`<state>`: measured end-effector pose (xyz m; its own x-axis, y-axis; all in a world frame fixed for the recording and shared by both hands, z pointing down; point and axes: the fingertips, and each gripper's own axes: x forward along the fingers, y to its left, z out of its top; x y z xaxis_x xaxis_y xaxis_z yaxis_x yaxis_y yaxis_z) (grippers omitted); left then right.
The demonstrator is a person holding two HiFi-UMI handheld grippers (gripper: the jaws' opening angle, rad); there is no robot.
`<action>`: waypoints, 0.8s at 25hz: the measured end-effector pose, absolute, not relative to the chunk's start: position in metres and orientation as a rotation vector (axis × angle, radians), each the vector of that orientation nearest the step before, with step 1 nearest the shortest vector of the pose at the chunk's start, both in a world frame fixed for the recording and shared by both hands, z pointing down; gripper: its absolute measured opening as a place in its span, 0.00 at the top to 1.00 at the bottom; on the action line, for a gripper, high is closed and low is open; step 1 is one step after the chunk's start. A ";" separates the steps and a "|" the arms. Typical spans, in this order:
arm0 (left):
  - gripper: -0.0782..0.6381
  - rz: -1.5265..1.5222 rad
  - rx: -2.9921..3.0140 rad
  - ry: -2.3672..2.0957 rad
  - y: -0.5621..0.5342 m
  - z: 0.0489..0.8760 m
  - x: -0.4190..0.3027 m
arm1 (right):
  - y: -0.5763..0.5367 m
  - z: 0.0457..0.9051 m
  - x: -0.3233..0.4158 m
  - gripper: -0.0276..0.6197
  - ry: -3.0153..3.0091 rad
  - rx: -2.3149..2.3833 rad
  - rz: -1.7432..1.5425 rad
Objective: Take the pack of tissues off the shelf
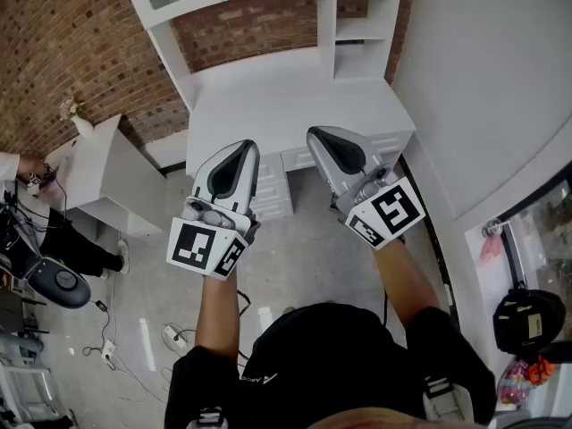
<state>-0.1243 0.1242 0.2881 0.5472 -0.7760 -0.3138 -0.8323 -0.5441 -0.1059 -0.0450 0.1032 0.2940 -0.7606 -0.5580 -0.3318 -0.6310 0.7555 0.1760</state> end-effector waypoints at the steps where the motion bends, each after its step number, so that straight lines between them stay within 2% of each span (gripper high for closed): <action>1: 0.89 0.336 -2.542 1.349 0.124 0.288 -0.122 | 0.103 0.293 -0.043 0.96 2.693 -0.929 0.410; 20: 0.88 0.484 -2.397 1.475 0.088 0.247 -0.080 | 0.067 0.263 0.016 0.96 2.674 -0.822 0.502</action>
